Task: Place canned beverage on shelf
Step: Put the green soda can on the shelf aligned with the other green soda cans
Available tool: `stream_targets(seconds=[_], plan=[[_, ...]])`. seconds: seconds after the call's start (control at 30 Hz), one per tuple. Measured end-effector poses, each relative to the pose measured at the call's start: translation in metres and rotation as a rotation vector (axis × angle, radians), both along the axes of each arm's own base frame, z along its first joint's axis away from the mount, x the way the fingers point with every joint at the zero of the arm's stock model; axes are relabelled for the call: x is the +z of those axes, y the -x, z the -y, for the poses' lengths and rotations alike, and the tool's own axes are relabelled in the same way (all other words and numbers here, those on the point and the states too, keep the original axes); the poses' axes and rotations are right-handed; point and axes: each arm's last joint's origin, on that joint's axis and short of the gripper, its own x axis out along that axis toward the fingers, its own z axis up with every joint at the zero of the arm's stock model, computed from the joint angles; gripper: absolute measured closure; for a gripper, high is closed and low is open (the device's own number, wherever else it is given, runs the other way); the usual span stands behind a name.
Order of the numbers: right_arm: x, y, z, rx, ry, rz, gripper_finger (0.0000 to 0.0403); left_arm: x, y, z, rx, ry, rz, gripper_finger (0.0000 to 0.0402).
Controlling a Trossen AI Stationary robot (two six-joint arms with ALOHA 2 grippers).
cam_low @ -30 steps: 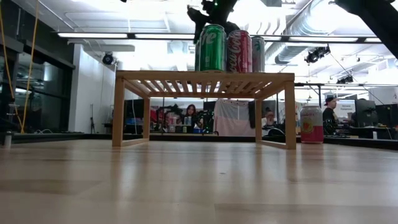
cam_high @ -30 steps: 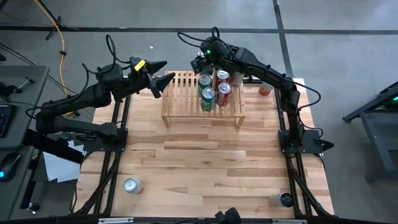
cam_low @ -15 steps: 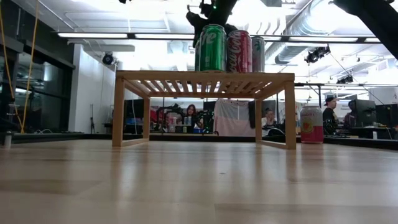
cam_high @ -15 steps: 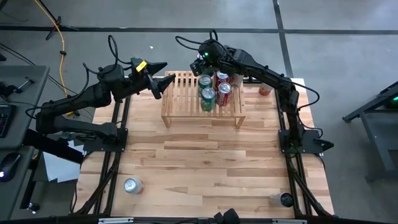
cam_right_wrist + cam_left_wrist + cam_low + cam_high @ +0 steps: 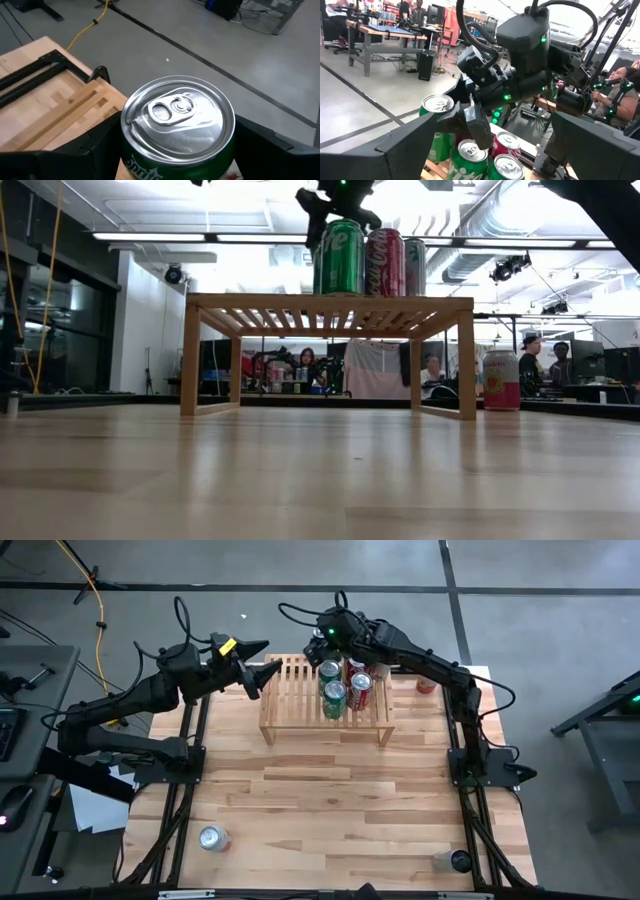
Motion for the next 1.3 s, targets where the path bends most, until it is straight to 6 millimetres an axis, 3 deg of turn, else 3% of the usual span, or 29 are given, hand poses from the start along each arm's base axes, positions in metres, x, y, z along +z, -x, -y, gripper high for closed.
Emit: stream_targets(seconds=[0.3, 0.73, 0.83, 1.1, 1.3], plan=[[0.021, 0.008, -0.013, 0.052, 0.056, 0.034, 0.0112, -0.001, 0.002, 0.001, 0.001, -0.024, -0.027, 0.0014], [0.031, 0.019, -0.030, 0.142, 0.120, -0.006, 0.0112, 0.003, 0.007, 0.002, 0.002, -0.024, -0.006, 0.0014], [0.033, 0.033, -0.031, 0.163, 0.148, 0.101, 0.0112, 0.003, 0.007, 0.002, 0.010, -0.023, -0.004, 0.0014], [0.012, 0.099, -0.031, 0.116, 0.125, 0.417, 0.0112, 0.004, 0.008, 0.001, 0.028, -0.007, 0.014, 0.0014], [0.016, 0.096, -0.037, 0.131, 0.127, 0.430, 0.0112, 0.005, 0.008, 0.001, 0.049, -0.005, 0.030, 0.0014]])
